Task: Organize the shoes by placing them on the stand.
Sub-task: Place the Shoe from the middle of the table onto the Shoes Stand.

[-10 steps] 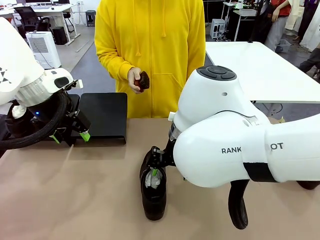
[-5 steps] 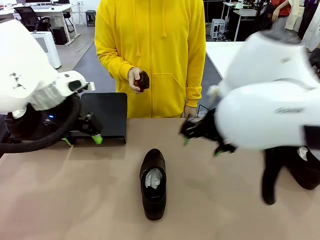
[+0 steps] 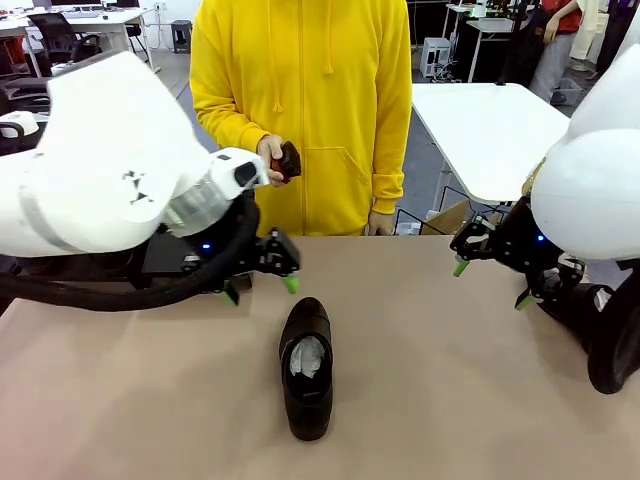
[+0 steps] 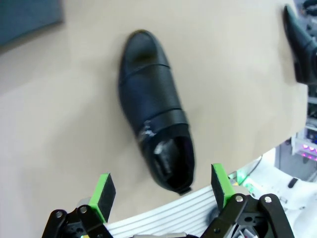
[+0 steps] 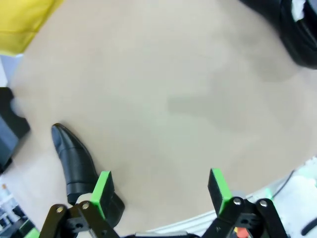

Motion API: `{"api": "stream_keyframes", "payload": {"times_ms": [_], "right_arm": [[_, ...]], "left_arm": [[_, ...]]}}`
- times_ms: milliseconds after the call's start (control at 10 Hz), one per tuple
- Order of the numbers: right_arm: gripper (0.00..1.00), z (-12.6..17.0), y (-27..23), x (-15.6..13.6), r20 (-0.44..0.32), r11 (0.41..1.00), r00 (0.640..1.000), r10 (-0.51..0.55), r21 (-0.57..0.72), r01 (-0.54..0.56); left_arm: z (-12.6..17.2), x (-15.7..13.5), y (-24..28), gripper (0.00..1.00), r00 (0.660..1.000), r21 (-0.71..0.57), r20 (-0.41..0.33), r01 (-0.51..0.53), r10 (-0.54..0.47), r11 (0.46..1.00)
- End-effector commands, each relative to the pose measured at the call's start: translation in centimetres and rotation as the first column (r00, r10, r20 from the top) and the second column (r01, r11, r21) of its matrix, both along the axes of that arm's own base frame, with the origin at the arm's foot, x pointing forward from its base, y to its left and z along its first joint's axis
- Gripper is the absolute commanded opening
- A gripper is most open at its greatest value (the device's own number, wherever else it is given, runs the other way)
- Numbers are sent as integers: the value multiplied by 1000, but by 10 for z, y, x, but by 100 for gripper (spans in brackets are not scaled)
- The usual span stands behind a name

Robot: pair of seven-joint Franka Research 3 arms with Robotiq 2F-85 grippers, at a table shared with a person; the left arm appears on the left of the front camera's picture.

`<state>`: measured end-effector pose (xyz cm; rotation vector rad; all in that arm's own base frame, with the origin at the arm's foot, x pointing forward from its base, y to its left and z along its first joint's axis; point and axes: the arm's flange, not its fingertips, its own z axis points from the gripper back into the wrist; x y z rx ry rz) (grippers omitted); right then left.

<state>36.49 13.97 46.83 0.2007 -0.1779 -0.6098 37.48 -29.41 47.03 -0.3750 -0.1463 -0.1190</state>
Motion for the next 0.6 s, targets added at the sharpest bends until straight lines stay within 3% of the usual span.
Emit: {"api": "stream_keyframes", "payload": {"times_ms": [0,100,400,500], "right_arm": [[100,7,10,-2,27,999,999,37,4,-37],[100,7,10,-2,27,999,999,37,4,-37],[100,7,10,-2,27,999,999,37,4,-37],[100,7,10,-2,27,999,999,37,4,-37]], "left_arm": [[15,3,-9,100,998,88,60,22,-28,996],[0,0,0,100,1000,0,0,0,0,1000],[4,-1,-12,100,1000,21,16,17,-17,1000],[3,-9,-26,100,1000,-25,-16,-4,3,1000]]}}
